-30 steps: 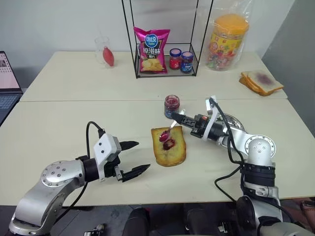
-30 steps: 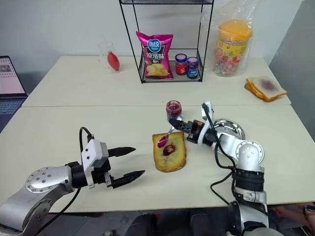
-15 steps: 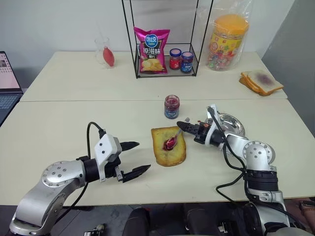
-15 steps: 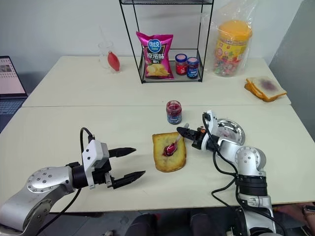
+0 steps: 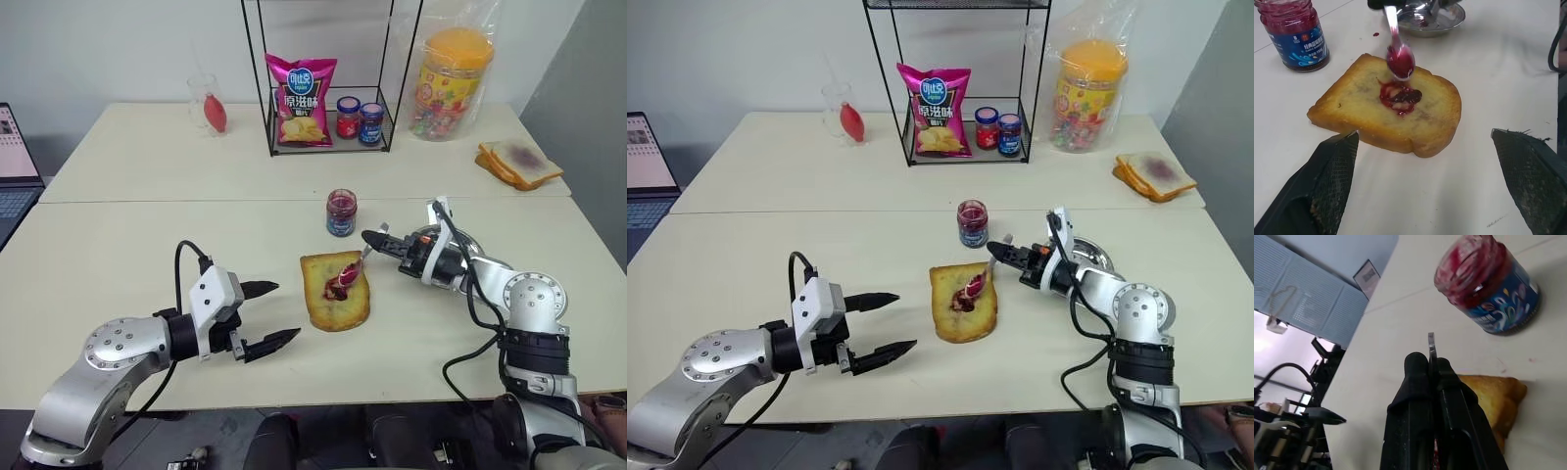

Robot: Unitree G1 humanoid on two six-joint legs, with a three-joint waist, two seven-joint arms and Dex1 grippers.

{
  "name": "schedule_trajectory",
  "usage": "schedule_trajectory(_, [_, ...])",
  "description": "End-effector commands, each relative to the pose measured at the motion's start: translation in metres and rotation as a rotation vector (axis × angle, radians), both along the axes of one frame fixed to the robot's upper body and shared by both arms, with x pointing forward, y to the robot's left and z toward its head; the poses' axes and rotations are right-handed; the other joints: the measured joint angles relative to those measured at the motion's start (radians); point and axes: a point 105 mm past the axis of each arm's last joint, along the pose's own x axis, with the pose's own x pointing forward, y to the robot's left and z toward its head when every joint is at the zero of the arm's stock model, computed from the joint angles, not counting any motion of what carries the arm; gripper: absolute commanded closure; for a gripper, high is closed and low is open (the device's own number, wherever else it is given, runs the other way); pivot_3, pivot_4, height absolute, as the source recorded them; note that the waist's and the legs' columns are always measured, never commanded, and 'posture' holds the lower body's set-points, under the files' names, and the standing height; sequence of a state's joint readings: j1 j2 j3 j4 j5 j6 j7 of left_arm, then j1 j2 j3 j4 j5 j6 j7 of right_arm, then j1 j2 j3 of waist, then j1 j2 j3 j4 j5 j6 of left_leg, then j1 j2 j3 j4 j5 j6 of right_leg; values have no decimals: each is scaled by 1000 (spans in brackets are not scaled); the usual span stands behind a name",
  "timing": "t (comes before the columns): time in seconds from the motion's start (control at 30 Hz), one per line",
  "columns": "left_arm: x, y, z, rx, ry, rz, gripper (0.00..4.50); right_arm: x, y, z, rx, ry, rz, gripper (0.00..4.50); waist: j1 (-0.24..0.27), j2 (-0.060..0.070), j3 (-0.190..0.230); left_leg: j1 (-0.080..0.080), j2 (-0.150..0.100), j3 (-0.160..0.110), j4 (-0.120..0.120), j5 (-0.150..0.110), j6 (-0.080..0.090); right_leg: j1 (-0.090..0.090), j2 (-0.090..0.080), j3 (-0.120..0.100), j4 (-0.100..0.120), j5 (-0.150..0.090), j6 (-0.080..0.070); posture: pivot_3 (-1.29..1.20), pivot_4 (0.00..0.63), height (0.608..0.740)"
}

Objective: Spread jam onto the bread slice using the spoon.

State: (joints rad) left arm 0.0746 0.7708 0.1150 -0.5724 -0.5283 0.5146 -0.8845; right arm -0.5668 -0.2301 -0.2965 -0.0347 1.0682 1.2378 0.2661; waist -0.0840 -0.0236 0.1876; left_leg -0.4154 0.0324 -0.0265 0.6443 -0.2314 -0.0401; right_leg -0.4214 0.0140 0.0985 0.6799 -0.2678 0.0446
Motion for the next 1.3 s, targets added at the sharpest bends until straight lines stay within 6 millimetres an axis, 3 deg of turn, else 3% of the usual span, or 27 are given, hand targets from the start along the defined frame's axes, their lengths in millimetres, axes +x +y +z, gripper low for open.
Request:
schedule_trajectory(0.03, [0,-3,5,-10,-28,-15,0,-8,5,15,25,-43,46,4484,0,0,0,0,0,0,0,0,0,0,0,0,0,0,0,0,150,740])
schedule_trajectory(0.33, [-1,-5,3,-12,-25,-20,0,-10,3,-22,-98,3,24,4484,0,0,0,0,0,0,0,0,0,0,0,0,0,0,0,0,150,740])
schedule_trajectory(0.57, [-1,-4,4,-6,-25,-22,0,0,-12,-30,-205,-51,-23,4484,0,0,0,0,0,0,0,0,0,0,0,0,0,0,0,0,150,740])
schedule_trajectory(0.73, [0,-4,3,-5,-25,-23,0,4,-16,-24,-189,-68,-43,4484,0,0,0,0,0,0,1,0,0,0,0,0,0,0,0,0,150,740])
schedule_trajectory(0.93, [3,-3,4,-1,-31,-28,0,5,-16,-1,-125,-94,-41,4484,0,0,0,0,0,0,1,0,0,1,0,0,0,1,1,0,150,740])
schedule_trajectory(1.1, [15,0,19,3,-70,-54,0,-13,-16,45,56,-128,49,4484,1,0,0,0,0,0,1,0,0,0,0,0,0,0,1,0,150,740])
schedule_trajectory(1.3, [42,-28,51,31,-172,-250,0,-4,-74,73,30,-197,-235,4484,19,0,0,-2,-2,-1,2,0,0,0,0,-1,0,1,1,0,150,740])
